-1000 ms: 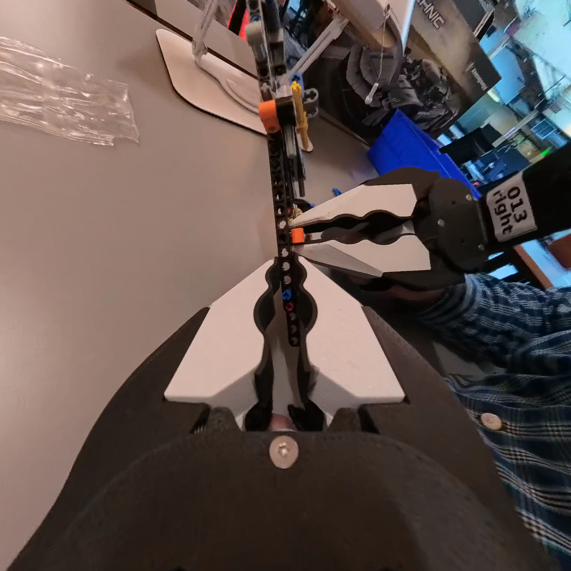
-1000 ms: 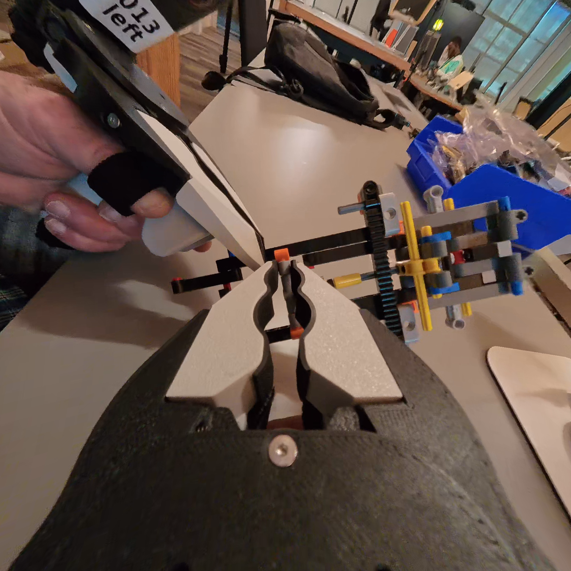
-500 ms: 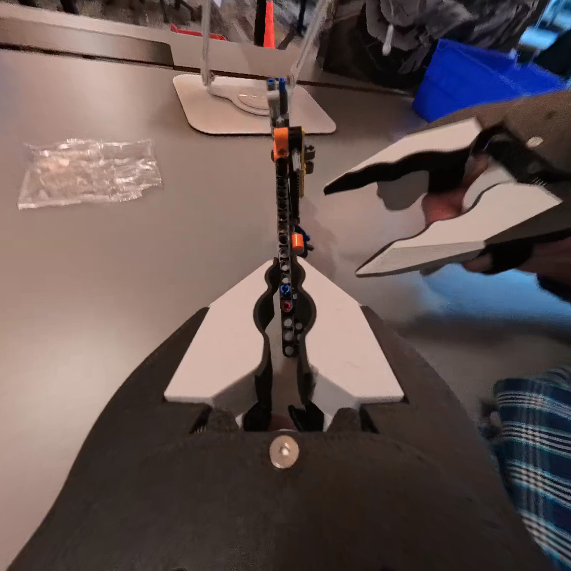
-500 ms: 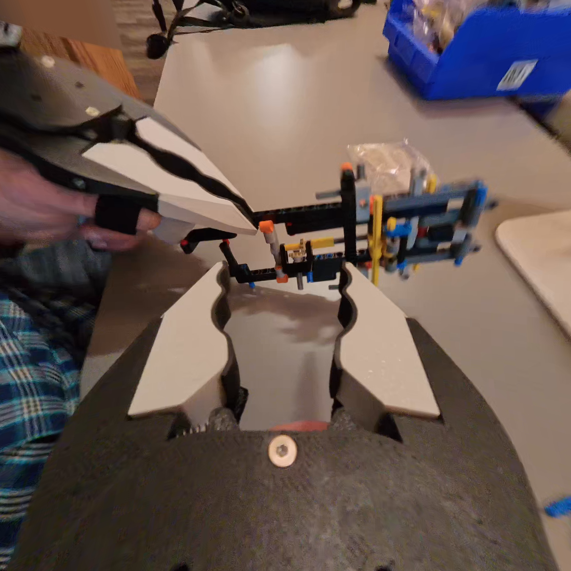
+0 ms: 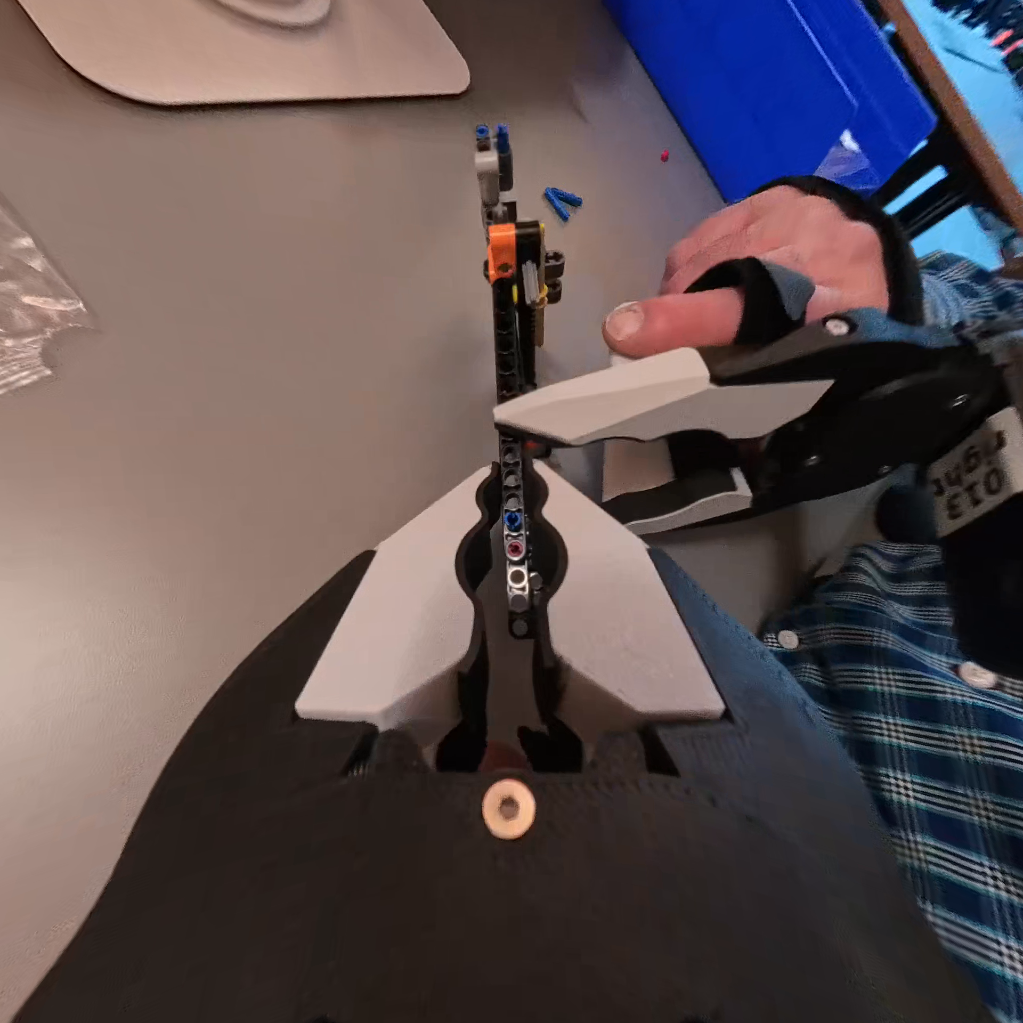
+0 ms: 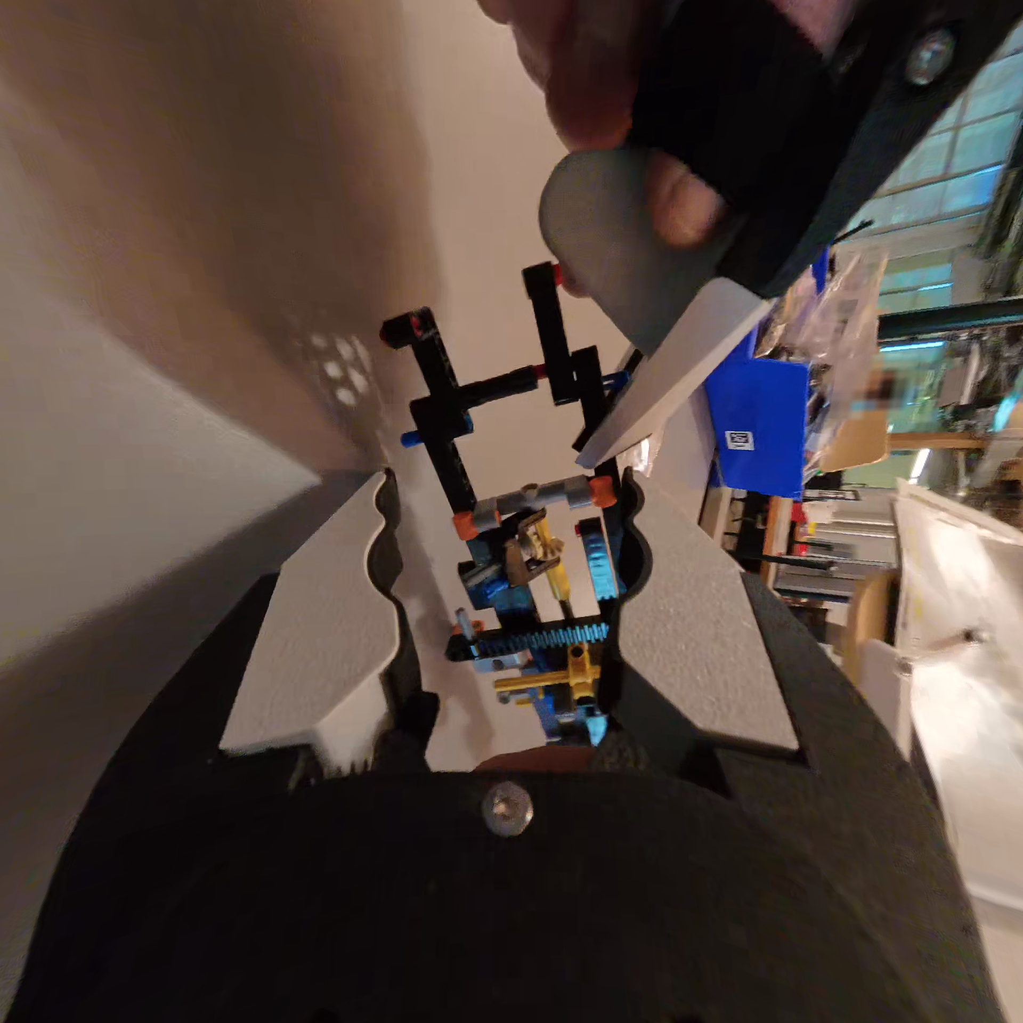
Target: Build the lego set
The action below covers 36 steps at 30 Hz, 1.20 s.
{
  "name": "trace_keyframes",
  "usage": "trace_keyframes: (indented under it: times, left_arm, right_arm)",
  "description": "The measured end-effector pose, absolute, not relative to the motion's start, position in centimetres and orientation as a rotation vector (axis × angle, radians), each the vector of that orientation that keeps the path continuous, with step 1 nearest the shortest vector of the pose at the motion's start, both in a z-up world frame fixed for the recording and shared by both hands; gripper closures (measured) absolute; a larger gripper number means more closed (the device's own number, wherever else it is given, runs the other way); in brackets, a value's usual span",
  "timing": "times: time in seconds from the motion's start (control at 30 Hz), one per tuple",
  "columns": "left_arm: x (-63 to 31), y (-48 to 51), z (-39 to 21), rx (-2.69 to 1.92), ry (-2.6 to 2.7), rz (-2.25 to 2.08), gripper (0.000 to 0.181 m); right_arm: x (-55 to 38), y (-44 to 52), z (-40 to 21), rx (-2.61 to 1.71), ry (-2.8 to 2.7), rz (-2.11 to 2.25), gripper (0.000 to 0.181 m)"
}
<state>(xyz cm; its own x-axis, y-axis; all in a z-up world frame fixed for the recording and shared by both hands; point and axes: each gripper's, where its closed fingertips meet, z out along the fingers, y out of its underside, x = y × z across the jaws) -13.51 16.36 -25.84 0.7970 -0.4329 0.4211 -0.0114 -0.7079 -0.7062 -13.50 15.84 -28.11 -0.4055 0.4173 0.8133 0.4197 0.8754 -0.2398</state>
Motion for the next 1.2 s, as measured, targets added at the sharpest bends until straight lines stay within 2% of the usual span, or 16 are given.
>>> trace_keyframes:
  times: [0.07, 0.13, 0.67, 0.83, 0.93, 1.2]
  left_arm:
    - [-13.6, 16.6, -25.8, -2.270, 0.318, -0.835, 0.176]
    - [-13.3, 16.7, -25.9, -2.283, 0.335, -0.888, 0.176]
    - [-13.6, 17.8, -26.3, -2.263, 0.345, -0.910, 0.176]
    - [-14.5, 17.5, -25.3, -2.171, 0.287, -0.944, 0.169]
    - [-15.2, 17.4, -25.6, -2.170, 0.258, -0.913, 0.176]
    - [-15.2, 17.4, -26.2, -2.174, 0.193, -0.972, 0.177]
  right_arm:
    - [-13.7, 16.4, -28.1, -0.585, -2.045, -0.047, 0.106]
    - [-14.1, 16.6, -28.0, -0.558, -2.040, -0.056, 0.117]
    - [-14.4, 17.7, -28.3, -0.561, -2.110, -0.051, 0.121]
    - [-14.5, 18.4, -28.0, -0.621, -2.113, -0.008, 0.121]
    - [-14.6, 18.3, -28.2, -0.617, -2.128, -0.004, 0.120]
    - [-14.7, 18.6, -28.6, -0.594, -2.141, -0.063, 0.111]
